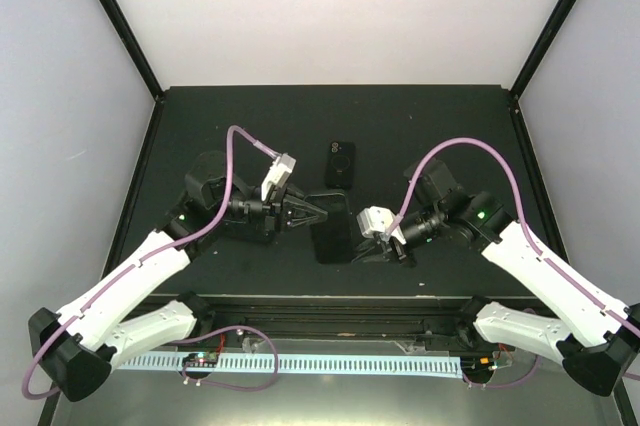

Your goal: Take the phone out of the phone case

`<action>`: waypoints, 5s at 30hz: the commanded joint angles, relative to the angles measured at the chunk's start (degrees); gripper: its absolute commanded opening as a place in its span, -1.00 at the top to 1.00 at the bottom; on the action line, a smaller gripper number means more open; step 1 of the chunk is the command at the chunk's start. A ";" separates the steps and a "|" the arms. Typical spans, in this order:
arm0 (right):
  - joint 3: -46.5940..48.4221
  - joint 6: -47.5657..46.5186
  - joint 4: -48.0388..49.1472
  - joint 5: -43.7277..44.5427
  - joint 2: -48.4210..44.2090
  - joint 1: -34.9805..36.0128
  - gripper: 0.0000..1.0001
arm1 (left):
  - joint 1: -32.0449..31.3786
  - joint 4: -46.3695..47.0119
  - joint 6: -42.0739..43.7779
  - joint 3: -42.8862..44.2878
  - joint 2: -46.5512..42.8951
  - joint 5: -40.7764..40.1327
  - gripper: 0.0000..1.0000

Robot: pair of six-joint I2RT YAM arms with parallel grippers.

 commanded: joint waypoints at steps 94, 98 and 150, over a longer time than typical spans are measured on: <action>4.82 47.57 24.22 1.93 1.45 -5.79 0.99 | -3.24 15.71 -10.96 -6.95 10.15 -26.15 0.64; 2.22 49.91 23.54 8.81 0.15 -6.57 0.99 | -2.07 6.67 -6.02 -1.94 8.64 -34.32 -0.24; -12.53 64.77 17.18 23.19 25.05 -27.43 0.99 | -31.30 3.91 14.88 3.39 39.71 -73.50 -0.50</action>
